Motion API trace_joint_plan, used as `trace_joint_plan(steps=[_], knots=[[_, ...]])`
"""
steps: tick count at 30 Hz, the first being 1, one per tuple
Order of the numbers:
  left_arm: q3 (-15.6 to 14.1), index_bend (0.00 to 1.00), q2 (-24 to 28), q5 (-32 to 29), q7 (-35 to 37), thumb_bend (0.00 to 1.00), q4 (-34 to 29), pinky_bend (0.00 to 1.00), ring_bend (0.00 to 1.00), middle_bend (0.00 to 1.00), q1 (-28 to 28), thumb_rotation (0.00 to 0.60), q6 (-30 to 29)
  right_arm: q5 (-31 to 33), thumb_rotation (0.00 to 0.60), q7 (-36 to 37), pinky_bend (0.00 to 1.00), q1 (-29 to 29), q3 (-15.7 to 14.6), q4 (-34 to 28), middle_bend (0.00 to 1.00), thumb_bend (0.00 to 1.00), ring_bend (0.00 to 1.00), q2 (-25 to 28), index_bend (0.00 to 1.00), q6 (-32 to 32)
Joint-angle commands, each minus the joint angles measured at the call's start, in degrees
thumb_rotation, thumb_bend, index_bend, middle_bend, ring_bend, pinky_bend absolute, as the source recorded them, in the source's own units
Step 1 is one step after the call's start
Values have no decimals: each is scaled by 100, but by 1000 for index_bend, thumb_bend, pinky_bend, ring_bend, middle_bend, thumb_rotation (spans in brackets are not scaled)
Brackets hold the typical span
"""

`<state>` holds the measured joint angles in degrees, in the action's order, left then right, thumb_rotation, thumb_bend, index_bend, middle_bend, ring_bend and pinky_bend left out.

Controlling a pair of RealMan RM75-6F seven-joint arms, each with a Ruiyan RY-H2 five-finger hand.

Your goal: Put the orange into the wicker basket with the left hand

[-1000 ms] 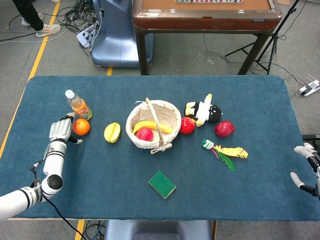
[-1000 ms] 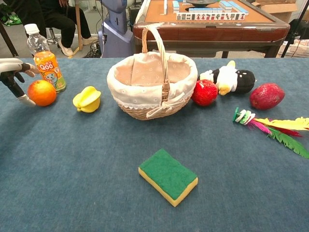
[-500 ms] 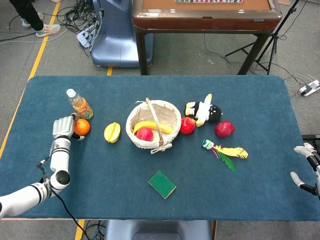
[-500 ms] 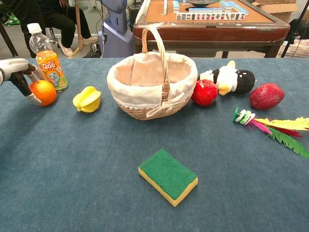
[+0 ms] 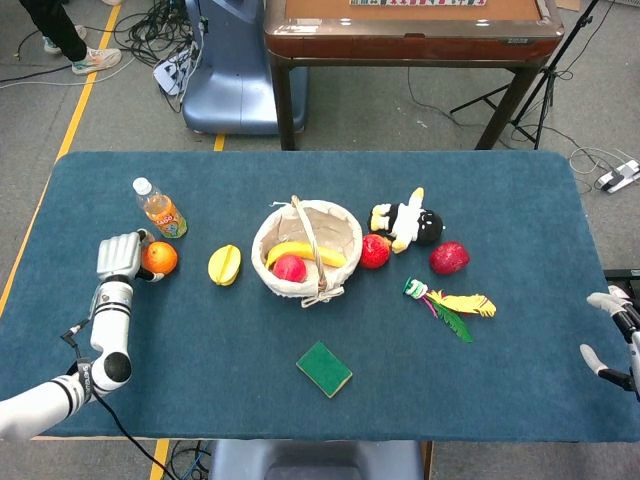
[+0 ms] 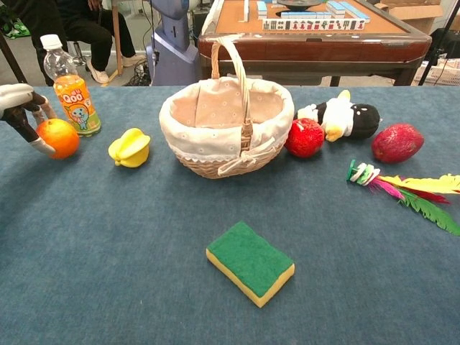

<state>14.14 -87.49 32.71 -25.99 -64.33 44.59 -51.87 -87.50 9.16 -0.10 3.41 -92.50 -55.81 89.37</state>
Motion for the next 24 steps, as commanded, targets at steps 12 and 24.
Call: trace_joint_plan(steps=[12,24], knots=[[206,494,1256,2116,1938,115,-2197,330,501,557,-774,600,-743,-72,600,-50,239,63,-15,-21,278,251,214,-55,268,-66],[474,493,1155,2897,2695,115,-2893,330,501,557,-645,600,-915,-66,600,-32,239,56,-34,6,278,252,214,-51,268,-77]])
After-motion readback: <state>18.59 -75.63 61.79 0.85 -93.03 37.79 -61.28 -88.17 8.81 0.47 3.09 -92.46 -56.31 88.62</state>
